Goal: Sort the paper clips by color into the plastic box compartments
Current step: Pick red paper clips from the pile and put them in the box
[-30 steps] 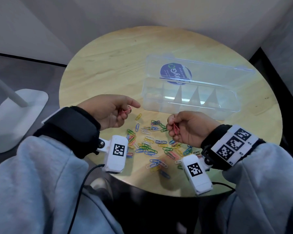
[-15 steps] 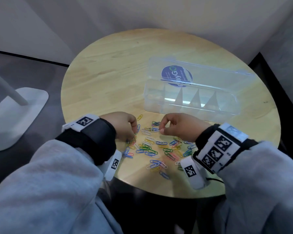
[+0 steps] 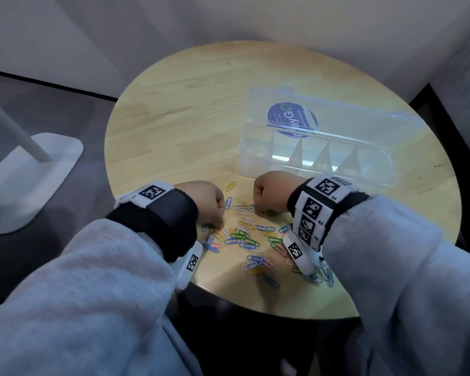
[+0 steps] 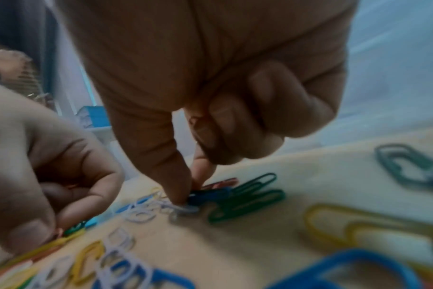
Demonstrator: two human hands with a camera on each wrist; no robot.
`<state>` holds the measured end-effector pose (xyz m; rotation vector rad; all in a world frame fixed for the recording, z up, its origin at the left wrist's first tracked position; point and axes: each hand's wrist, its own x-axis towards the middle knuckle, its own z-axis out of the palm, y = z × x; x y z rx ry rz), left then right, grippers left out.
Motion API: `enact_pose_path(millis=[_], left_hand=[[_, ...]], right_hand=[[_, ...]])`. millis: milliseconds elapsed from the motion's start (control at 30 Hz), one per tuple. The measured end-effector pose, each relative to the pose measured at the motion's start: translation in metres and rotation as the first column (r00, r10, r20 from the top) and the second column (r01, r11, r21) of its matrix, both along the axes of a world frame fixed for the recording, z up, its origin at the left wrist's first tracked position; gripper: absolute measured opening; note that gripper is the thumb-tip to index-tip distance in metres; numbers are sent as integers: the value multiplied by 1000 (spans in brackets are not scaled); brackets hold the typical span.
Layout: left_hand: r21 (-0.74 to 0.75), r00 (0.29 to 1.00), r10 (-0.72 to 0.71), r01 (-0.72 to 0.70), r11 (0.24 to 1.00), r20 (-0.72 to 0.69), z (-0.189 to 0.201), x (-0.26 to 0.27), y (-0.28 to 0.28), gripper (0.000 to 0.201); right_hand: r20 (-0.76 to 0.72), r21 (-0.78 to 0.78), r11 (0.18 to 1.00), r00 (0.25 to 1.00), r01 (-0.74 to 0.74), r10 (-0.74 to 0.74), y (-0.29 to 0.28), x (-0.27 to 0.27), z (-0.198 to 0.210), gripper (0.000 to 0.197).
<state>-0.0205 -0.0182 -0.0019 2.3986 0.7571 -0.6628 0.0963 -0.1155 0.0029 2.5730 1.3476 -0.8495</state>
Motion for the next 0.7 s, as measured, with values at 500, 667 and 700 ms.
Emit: enact_pose_path(millis=[500, 667, 700], left_hand=[[-686, 809, 580, -370, 627, 95, 23, -2, 20, 28], [-772, 755, 652, -371, 517, 74, 26, -7, 23, 27], [-778, 745, 664, -378, 502, 66, 26, -7, 23, 24]], right_hand=[[-35, 103, 987, 992, 127, -124, -12, 9, 2, 20], [1, 7, 1000, 1000, 30, -30, -5, 4, 3, 10], [-10, -15, 1000, 1000, 26, -26, -5, 5, 2, 6]])
